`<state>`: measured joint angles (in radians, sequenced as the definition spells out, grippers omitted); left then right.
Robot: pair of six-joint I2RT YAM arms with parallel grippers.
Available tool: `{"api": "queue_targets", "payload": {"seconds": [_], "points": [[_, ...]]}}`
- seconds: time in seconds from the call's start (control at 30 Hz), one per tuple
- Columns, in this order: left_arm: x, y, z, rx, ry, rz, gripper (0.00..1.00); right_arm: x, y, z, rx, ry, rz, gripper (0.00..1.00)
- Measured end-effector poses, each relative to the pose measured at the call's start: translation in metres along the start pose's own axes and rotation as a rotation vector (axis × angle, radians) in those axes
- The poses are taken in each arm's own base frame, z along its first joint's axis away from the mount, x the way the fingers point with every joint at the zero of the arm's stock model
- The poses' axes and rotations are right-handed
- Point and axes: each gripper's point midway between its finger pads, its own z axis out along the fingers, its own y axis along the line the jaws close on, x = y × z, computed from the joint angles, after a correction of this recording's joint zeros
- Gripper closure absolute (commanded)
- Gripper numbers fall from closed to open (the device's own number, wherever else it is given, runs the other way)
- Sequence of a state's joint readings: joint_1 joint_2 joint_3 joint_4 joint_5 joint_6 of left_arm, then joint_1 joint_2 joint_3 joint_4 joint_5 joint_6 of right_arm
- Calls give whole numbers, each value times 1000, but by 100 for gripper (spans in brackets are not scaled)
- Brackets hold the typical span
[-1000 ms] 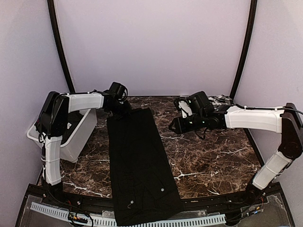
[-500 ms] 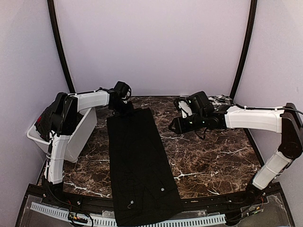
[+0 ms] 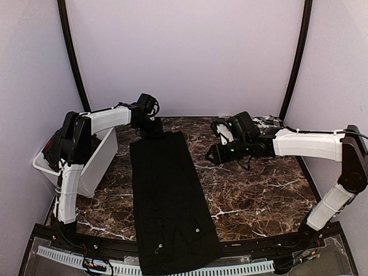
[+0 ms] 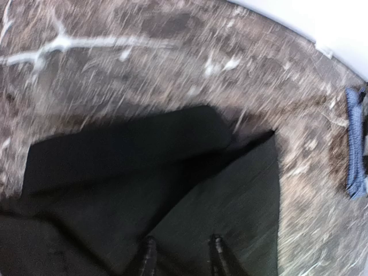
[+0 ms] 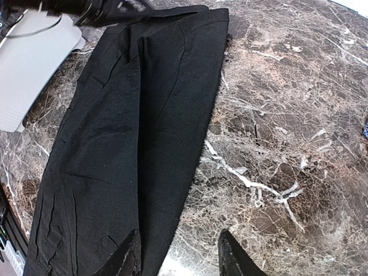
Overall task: Fold and stack the long sleeve shirts
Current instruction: Adjust the rectangle-folded shirt at the center of the board.
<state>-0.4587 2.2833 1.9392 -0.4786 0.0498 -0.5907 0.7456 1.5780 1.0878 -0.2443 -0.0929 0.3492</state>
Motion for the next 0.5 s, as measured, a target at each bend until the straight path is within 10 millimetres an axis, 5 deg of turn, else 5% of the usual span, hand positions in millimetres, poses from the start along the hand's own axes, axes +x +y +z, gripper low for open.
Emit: {"api": "queue_targets", "payload": {"seconds": [0.17,0.27,0.5], "points": [[55,21,-10,-20,106,-13,90,3,-1,1,5,12,2,57],[85,16,-20,1,154,-8,92,5,-2,5,9,27,3,57],[117,-2,-18,73,187,11,91,6,0,13,-2,50,7,58]]}}
